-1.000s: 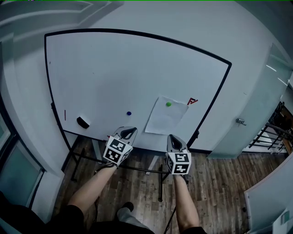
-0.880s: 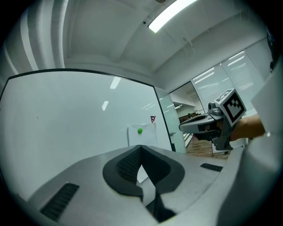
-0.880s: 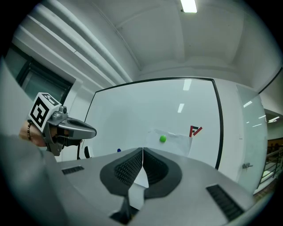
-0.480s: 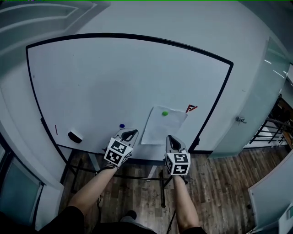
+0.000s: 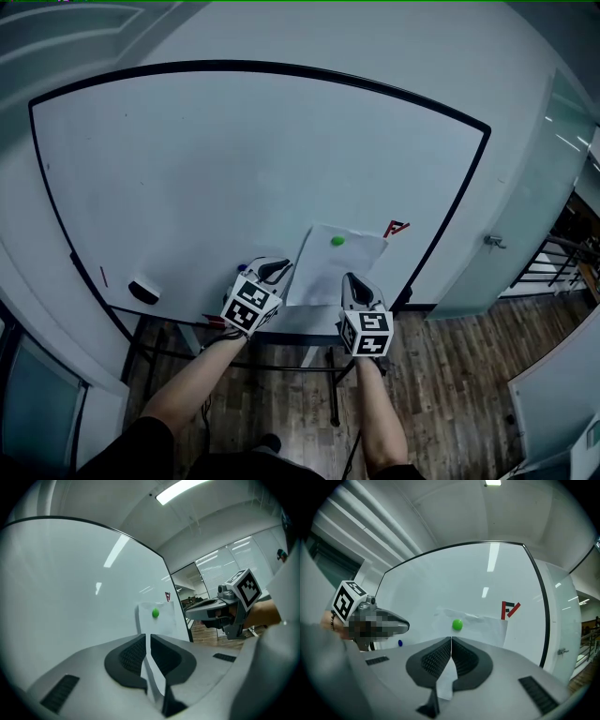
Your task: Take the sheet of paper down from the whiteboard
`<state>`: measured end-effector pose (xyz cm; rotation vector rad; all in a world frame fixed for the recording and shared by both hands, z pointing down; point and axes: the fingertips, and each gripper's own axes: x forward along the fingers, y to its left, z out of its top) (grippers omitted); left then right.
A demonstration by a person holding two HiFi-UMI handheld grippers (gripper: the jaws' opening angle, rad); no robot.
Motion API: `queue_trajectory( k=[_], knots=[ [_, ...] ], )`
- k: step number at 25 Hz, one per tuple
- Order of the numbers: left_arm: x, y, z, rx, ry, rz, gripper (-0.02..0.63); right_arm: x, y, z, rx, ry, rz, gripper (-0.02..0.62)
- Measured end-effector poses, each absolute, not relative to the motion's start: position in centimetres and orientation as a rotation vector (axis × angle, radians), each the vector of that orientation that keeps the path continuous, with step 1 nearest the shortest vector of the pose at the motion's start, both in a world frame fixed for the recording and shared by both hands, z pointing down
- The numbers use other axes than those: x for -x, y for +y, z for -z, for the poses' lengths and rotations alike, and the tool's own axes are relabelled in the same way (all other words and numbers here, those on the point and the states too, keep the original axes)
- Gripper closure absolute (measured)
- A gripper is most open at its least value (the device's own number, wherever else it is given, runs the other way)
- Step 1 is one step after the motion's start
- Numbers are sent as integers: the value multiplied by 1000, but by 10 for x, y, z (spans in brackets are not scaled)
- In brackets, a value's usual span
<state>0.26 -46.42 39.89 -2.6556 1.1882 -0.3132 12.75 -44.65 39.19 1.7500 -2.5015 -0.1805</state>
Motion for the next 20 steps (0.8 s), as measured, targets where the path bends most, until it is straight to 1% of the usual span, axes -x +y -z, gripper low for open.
queue_trajectory(
  k=[6, 8, 9, 20],
  knots=[
    [-19, -488, -395, 2693, 1145, 292, 577, -135, -468, -391, -1765, -2492, 173, 571],
    [-25, -494, -394, 2712, 1123, 286, 504, -136, -474, -391, -1767, -2486, 178, 571],
    [-27, -497, -394, 2721, 1114, 280, 497, -136, -476, -390, -1768, -2486, 178, 571],
    [-48, -521, -391, 2758, 1057, 249, 489, -146, -501, -388, -1793, -2466, 190, 571]
  ],
)
